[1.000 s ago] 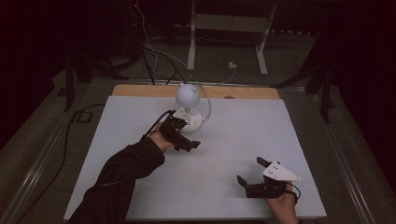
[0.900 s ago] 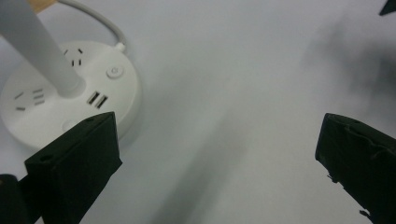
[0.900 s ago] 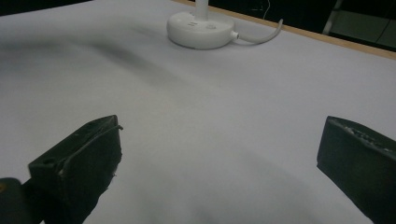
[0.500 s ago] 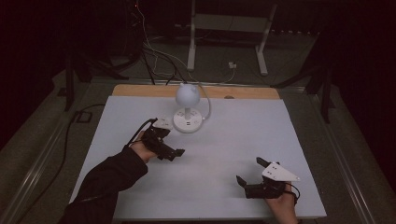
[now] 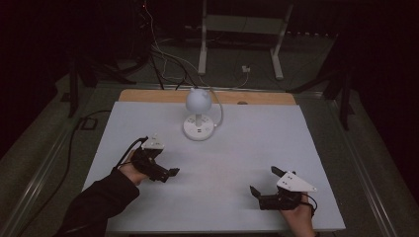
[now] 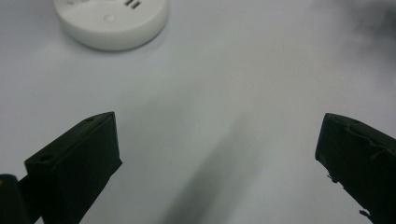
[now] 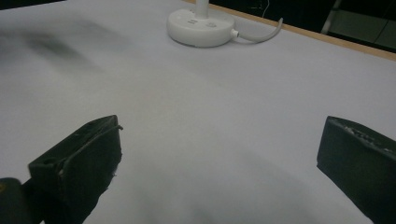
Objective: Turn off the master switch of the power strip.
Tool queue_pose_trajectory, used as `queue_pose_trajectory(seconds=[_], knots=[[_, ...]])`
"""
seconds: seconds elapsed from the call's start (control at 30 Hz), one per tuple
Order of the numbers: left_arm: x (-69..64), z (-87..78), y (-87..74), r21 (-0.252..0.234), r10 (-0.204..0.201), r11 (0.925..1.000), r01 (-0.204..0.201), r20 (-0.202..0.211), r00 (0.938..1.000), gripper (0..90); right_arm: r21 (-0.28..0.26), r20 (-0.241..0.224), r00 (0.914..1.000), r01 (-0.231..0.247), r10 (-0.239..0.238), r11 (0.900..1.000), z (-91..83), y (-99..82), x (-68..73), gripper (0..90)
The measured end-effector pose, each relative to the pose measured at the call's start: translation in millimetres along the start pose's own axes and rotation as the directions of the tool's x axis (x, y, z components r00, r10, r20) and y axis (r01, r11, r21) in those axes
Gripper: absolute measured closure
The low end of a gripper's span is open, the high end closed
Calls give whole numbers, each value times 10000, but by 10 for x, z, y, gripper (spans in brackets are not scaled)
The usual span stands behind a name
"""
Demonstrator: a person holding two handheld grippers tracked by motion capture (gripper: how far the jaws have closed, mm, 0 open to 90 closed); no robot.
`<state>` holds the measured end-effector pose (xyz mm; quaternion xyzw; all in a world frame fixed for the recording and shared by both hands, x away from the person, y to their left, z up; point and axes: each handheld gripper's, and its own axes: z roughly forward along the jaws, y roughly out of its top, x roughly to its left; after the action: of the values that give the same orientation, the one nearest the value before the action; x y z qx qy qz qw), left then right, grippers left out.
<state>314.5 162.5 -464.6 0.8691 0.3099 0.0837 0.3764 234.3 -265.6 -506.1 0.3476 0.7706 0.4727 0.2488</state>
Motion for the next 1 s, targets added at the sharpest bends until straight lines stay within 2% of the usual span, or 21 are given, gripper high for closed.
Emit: queue_pose_trajectory(seconds=[0.2,0.43,0.6,0.67,0.73,0.9,1.0], knots=[[4,-103,-198,-115,-127,9999,125,-190,9997,4,11,-5,9999,100,-100,9999,0,3,6,0],[-3,-247,-422,-284,-388,9989,384,-143,9991,4,23,3,10000,88,-88,10000,4,1,9,0],[6,-317,-590,-499,-753,9960,741,-236,9969,3,21,3,10000,98,-98,10000,3,0,12,0],[5,-347,-641,-518,-768,9958,749,-346,9964,4,29,-5,10000,75,-75,10000,5,0,13,0],[12,-374,-692,-622,-906,9941,889,-250,9956,4,41,-9,10000,77,-77,10000,8,-1,15,0],[21,-405,-830,-871,-1093,9906,1056,-378,9933,4,54,-6,10000,71,-71,10000,10,-3,15,0],[30,-440,-908,-1133,-1064,9885,1002,-494,9931,4,56,-17,10000,72,-72,10000,11,-4,15,0]])
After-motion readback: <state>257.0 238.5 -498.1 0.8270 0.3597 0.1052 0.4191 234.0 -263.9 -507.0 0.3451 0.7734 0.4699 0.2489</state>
